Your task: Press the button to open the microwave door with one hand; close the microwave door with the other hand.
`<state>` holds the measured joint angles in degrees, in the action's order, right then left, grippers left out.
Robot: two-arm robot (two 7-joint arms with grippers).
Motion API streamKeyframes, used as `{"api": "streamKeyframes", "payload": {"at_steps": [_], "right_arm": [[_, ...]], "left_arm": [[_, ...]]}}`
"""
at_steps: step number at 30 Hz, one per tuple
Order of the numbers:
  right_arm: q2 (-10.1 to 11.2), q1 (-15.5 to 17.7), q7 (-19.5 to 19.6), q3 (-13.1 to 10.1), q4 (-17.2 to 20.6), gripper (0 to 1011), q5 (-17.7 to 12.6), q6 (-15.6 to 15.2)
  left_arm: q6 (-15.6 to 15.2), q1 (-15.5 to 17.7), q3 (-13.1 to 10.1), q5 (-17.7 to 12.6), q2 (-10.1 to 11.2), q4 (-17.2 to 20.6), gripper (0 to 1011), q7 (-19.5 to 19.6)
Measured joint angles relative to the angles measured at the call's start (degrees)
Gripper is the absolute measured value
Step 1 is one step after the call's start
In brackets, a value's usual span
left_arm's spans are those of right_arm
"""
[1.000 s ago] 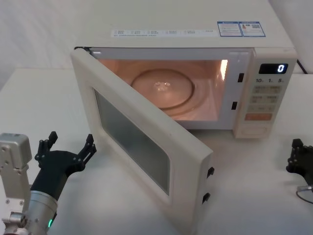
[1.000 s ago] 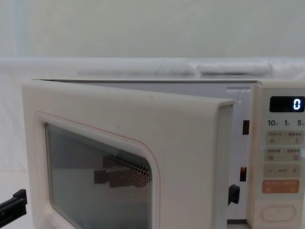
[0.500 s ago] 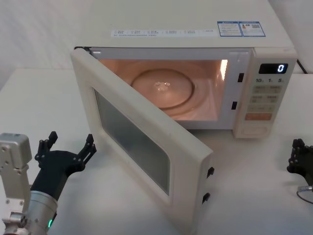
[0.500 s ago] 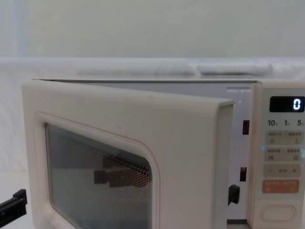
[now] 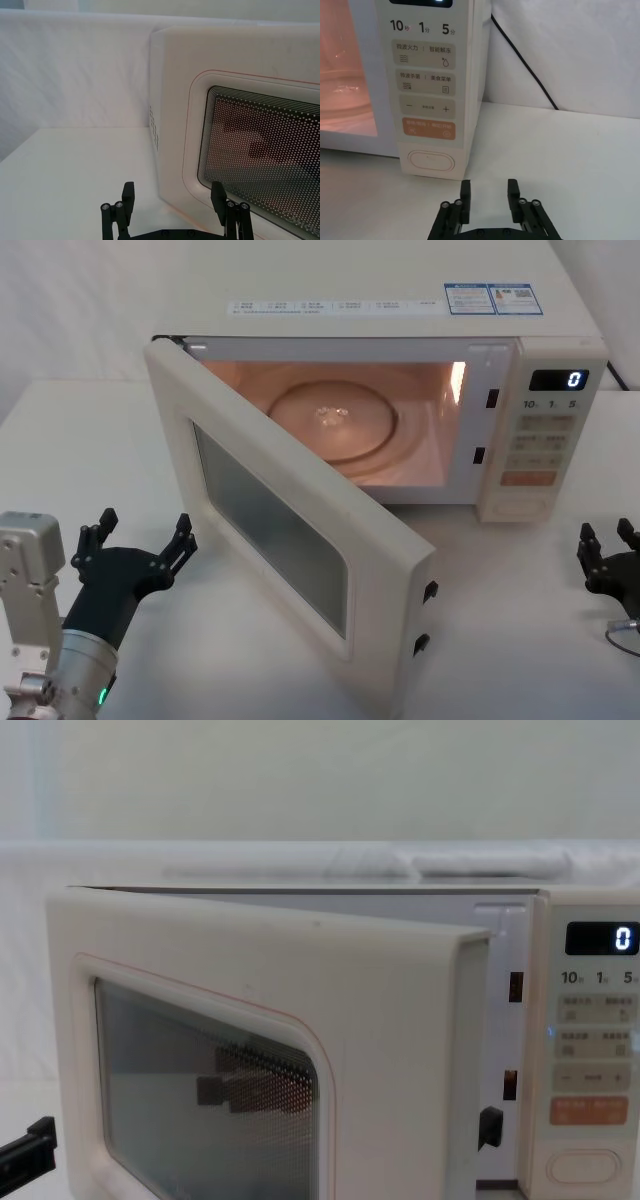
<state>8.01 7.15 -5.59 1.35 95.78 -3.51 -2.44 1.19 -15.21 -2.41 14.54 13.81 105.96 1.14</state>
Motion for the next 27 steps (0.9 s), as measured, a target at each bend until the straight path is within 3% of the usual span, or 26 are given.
{"api": "streamKeyframes", "payload": {"at_steps": [18, 27], "right_arm": [[0.0, 0.0, 0.0, 0.0, 0.0, 990, 0.0, 0.0], [0.0, 0.0, 0.0, 0.0, 0.0, 1002, 0.0, 0.0]], "left_arm": [[0.0, 0.0, 0.0, 0.0, 0.0, 0.0, 1001, 0.0], [0.0, 0.0, 0.0, 0.0, 0.0, 0.0, 1001, 0.0]]}}
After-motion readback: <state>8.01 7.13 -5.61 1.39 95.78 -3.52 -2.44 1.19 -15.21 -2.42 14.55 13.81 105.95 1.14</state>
